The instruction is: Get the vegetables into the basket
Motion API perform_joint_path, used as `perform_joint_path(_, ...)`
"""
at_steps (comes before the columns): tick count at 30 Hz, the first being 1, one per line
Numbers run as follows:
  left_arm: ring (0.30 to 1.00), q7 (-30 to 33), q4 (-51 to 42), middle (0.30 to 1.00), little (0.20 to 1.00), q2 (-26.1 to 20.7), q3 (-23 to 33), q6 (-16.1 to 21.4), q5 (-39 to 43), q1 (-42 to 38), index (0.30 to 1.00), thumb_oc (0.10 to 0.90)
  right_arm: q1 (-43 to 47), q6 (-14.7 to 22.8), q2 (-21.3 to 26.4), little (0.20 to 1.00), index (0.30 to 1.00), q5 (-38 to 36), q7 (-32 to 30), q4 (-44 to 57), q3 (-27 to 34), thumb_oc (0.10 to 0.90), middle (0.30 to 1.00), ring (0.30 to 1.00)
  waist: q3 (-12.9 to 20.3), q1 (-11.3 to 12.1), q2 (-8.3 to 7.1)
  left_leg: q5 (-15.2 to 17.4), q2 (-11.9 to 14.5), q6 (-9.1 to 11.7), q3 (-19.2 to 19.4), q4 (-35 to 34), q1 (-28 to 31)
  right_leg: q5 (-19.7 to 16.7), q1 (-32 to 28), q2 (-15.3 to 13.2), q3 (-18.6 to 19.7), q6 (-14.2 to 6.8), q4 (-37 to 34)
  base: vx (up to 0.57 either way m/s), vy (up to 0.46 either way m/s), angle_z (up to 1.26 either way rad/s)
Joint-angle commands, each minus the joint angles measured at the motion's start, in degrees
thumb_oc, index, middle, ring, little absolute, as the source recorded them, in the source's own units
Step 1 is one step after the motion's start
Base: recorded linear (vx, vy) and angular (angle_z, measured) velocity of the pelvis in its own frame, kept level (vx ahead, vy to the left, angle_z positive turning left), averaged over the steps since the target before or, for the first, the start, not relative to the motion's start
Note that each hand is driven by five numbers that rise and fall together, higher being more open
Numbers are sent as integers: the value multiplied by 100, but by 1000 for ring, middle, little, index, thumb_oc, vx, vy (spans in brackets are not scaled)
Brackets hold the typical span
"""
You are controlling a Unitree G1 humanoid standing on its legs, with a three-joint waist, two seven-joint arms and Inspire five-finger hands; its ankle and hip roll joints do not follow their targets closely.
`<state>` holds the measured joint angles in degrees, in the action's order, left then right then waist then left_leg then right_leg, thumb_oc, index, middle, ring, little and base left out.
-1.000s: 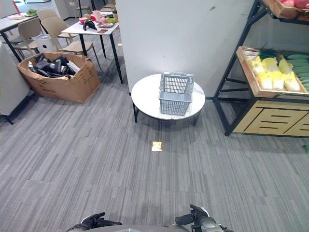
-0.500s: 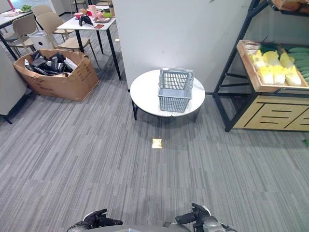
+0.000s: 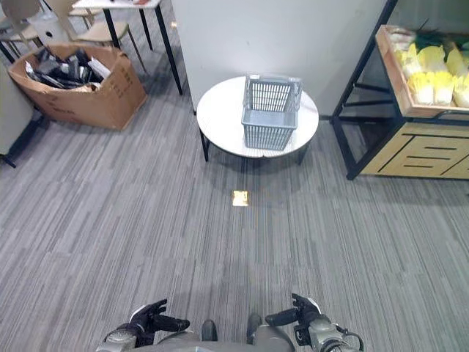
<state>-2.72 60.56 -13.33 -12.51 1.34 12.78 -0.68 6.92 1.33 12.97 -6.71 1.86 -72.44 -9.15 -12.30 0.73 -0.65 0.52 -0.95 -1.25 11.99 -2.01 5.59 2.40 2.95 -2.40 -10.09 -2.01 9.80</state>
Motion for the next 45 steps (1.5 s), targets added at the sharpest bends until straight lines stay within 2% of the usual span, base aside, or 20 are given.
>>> perform_joint_path(1, 1000, -179, -1139, 1000, 1000, 62, -185, 106, 342, 198, 1000, 900, -24, -62, 166, 1000, 1000, -304, -88, -33, 51, 900, 1000, 1000, -201, 2, -111, 61, -118, -142, -62, -197, 22, -1471, 275, -1120, -48, -980, 539, 51, 117, -10)
perform_joint_path(5, 1000, -301, -1983, 1000, 1000, -218, -195, 9, 579, 493, 1000, 900, -74, -111, 269, 1000, 1000, -295, -77, 132, 103, 900, 1000, 1000, -256, -77, -124, 180, -127, -76, -103, -269, 268, -1622, 636, -1033, -224, -943, 60, 188, -6, -10)
perform_joint_path(7, 1000, -299, -2318, 1000, 1000, -281, -242, 9, 556, 541, 1000, 900, -37, -127, 310, 1000, 1000, -236, -90, 128, 53, 900, 1000, 1000, -283, -197, -171, 245, -142, -4, -252, -294, 434, -1935, 927, -881, -113, -1013, -681, 301, -86, 8)
perform_joint_path(11, 1000, -329, -2571, 1000, 1000, -230, -247, -54, 470, 647, 1000, 900, -14, -193, 309, 1000, 1000, -109, -101, 111, 69, 900, 1000, 1000, -225, -318, -162, 459, -55, 118, -393, -299, 727, -2133, 1051, -741, -477, -1101, -1261, 257, -85, 48)
perform_joint_path(13, 1000, -331, -2555, 1000, 1000, -186, -252, -103, 508, 623, 1000, 900, 20, -203, 336, 1000, 1000, -140, -102, 95, 79, 900, 1000, 1000, -120, -327, -166, 570, -44, 141, -468, -280, 867, -2081, 887, -681, -602, -961, -1272, 317, -179, 79)
perform_joint_path(14, 1000, -301, -2580, 1000, 1000, -149, -200, -128, 725, 610, 1000, 900, 3, -204, 379, 1000, 1000, -187, -92, 57, 115, 900, 1000, 1000, 78, -391, -78, 575, 201, 292, -528, -26, 983, -1880, 644, -456, -659, -802, -1280, 309, -176, 69)
perform_joint_path(15, 1000, -301, -2583, 1000, 1000, -148, -201, -130, 726, 612, 1000, 900, 2, -203, 381, 1000, 1000, -187, -92, 57, 114, 900, 1000, 1000, 78, -397, -69, 585, 214, 300, -534, -16, 983, -1874, 636, -447, -670, -798, -1281, 391, -229, 44)
perform_joint_path(19, 1000, -335, -2790, 1000, 1000, -195, -186, -181, 932, 631, 1000, 900, -73, -209, 429, 1000, 1000, -119, -65, 20, 77, 900, 1000, 1000, 173, -415, 70, -259, 607, 709, -625, 1052, 796, -1510, 189, -152, -864, -473, -1311, 220, -159, -10)
perform_joint_path(20, 1000, -335, -2792, 1000, 1000, -197, -186, -182, 934, 633, 1000, 900, -74, -210, 429, 1000, 1000, -119, -65, 23, 77, 900, 1000, 1000, 171, -424, 71, -254, 615, 719, -637, 1068, 789, -1509, 181, -146, -875, -467, -1317, 111, -111, -4)
perform_joint_path(22, 1000, -338, -3058, 1000, 1000, -291, -145, -255, 1099, 573, 1000, 900, -115, -232, 470, 1000, 1000, -82, -58, -7, 82, 900, 1000, 1000, 80, -397, -50, -1046, 842, 967, -626, 2250, 142, -1306, -99, -147, -989, -263, -1368, 168, -221, 5)
perform_joint_path(25, 1000, -265, -3377, 1000, 1000, -330, -44, -276, 1345, 553, 1000, 900, -96, -270, 524, 1000, 1000, -93, -71, -116, 121, 900, 1000, 1000, 36, -326, -153, -1216, 921, 886, -531, 2797, -180, -1135, -262, -134, -985, -156, -1448, 148, -170, -3)
perform_joint_path(27, 1000, -243, -2117, 1000, 1000, -184, 8, -245, 1062, 366, 1000, 900, -29, -245, 490, 1000, 1000, -147, -71, -212, 151, 900, 1000, 1000, 8, -271, -185, -991, 992, 797, -337, 2586, -368, -1060, -380, -122, -888, -192, -1479, 156, -48, -5)
perform_joint_path(29, 1000, -198, -1035, 1000, 1000, 34, 47, -184, 613, 175, 1000, 900, -18, -198, 417, 1000, 1000, -152, -87, -309, 133, 900, 1000, 1000, 8, -175, -269, -666, 867, 677, -189, 1999, -732, -1010, -471, -203, -799, -289, -1480, 144, 3, -5)
perform_joint_path(31, 1000, -144, -692, 1000, 1000, 90, 42, -140, 538, 56, 1000, 900, -14, -176, 386, 1000, 1000, -145, -104, -337, 111, 900, 1000, 1000, 24, -157, -304, -569, 782, 638, -187, 1665, -767, -1019, -473, -246, -750, -335, -1480, 150, 61, -14)
perform_joint_path(32, 1000, -109, -260, 1000, 1000, 173, 6, -94, 372, -102, 1000, 900, -32, -139, 346, 1000, 1000, -131, -123, -336, 26, 900, 1000, 1000, 48, -115, -260, -611, 662, 656, -195, 830, -1039, -923, -534, -244, -663, -394, -1480, 251, 124, -13)
perform_joint_path(34, 1000, -98, -96, 1000, 1000, 211, -2, -55, 283, -150, 1000, 900, -48, -110, 341, 1000, 1000, -124, -136, -317, -16, 900, 1000, 1000, 53, -68, -219, -822, 615, 674, -234, 403, -1133, -849, -607, -217, -586, -413, -1480, 225, 103, 6)
perform_joint_path(35, 1000, -64, 167, 1000, 1000, 246, -65, -2, 190, -275, 1000, 900, -35, -73, 318, 1000, 1000, -113, -154, -340, -88, 900, 1000, 1000, 11, 23, -145, -1256, 605, 779, -400, -29, -1366, -689, -811, -125, -402, -403, -1480, 276, 129, -23)
perform_joint_path(37, 1000, -43, 336, 1000, 1000, 250, -34, 7, 173, -363, 1000, 900, -22, -61, 305, 1000, 1000, -103, -161, -380, -105, 900, 1000, 1000, -8, 34, -116, -1358, 674, 829, -326, -80, -1337, -605, -903, -91, -312, -394, -1480, 219, 110, -76)
perform_joint_path(40, 1000, -10, 580, 1000, 1000, 263, 38, 15, 32, -386, 1000, 900, -47, -70, 197, 1000, 1000, -69, -152, -508, -138, 900, 1000, 1000, 146, -4, -98, -1159, 686, 729, -239, -278, -1026, -514, -962, -56, -179, -382, -1480, 161, 100, -71)
perform_joint_path(45, 1000, 3, 885, 1000, 1000, 233, 48, 49, -199, -444, 1000, 900, -80, -81, 72, 1000, 1000, -4, -142, -497, -239, 900, 1000, 1000, 264, -83, -190, -744, 469, 476, -19, -299, -682, -502, -1017, -345, 70, -524, -1480, 196, 229, -21)
